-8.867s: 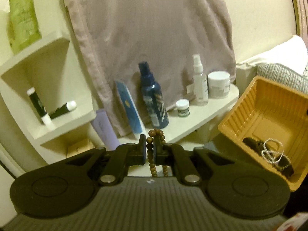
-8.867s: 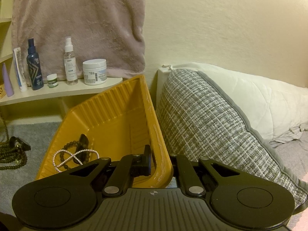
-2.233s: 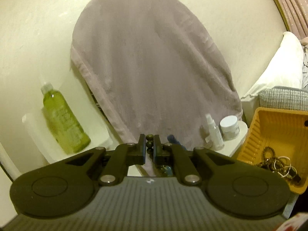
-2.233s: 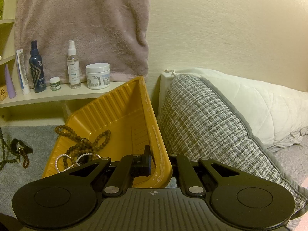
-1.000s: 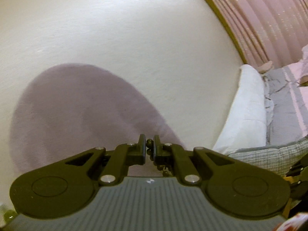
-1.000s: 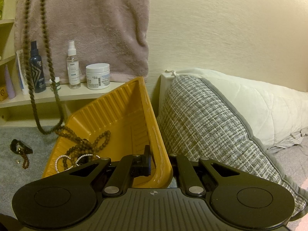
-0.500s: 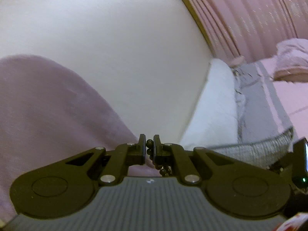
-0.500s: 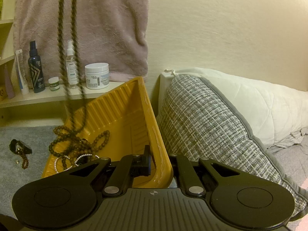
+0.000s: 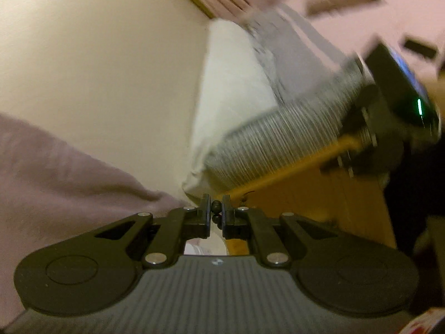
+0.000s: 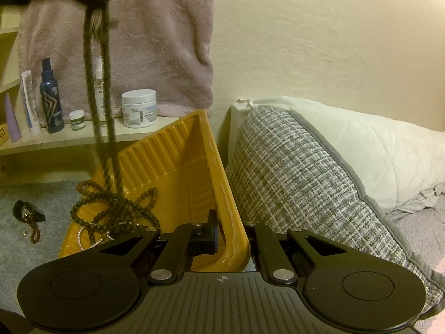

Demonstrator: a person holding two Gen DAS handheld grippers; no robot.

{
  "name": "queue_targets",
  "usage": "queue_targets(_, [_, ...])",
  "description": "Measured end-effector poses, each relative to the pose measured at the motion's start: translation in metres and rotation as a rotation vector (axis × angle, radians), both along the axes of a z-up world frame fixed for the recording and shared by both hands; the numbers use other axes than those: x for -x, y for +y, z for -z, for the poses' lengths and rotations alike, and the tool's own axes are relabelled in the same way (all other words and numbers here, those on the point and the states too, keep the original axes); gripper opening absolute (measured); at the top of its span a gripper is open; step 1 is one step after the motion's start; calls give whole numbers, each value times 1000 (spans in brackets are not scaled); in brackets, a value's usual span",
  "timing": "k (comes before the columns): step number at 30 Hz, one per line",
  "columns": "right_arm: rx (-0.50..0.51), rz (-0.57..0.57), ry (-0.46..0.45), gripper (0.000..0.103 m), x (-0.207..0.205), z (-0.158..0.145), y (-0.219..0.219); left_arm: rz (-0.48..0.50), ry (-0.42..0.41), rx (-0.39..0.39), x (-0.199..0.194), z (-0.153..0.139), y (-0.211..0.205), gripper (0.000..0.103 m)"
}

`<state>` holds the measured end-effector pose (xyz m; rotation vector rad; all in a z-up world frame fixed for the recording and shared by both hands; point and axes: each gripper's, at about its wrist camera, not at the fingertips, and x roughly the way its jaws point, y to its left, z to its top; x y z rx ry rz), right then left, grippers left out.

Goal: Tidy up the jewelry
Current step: 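Lower the dark bead necklace into the orange tray, then open the left gripper over the tray and move it down toward the rug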

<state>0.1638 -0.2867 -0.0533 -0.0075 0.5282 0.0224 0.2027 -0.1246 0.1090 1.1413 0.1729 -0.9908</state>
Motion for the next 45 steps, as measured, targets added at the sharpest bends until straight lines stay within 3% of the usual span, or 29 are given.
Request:
queue_targets(7, [0, 1, 2, 7, -2, 0, -1, 55, -85, -150, 1, 46, -10, 7])
queue_targets(16, [-4, 2, 2, 7, -1, 1, -1, 32, -18, -151, -10, 58, -16, 7])
queue_targets(19, [-5, 2, 2, 7, -1, 1, -1, 10, 5, -156, -13, 61, -18, 13])
queue_targets(20, [-5, 2, 1, 7, -1, 1, -1, 2, 8, -149, -14, 60, -17, 17])
queue_targets(25, [-7, 4, 2, 7, 0, 1, -1, -57, 17, -100, -20, 51, -9, 19])
queue_targets(32, [-11, 5, 2, 7, 1, 1, -1, -242, 68, 30, -31, 39, 22, 24])
queue_targets(45, [-10, 6, 2, 7, 1, 1, -1, -549, 185, 249, -6, 58, 101, 29])
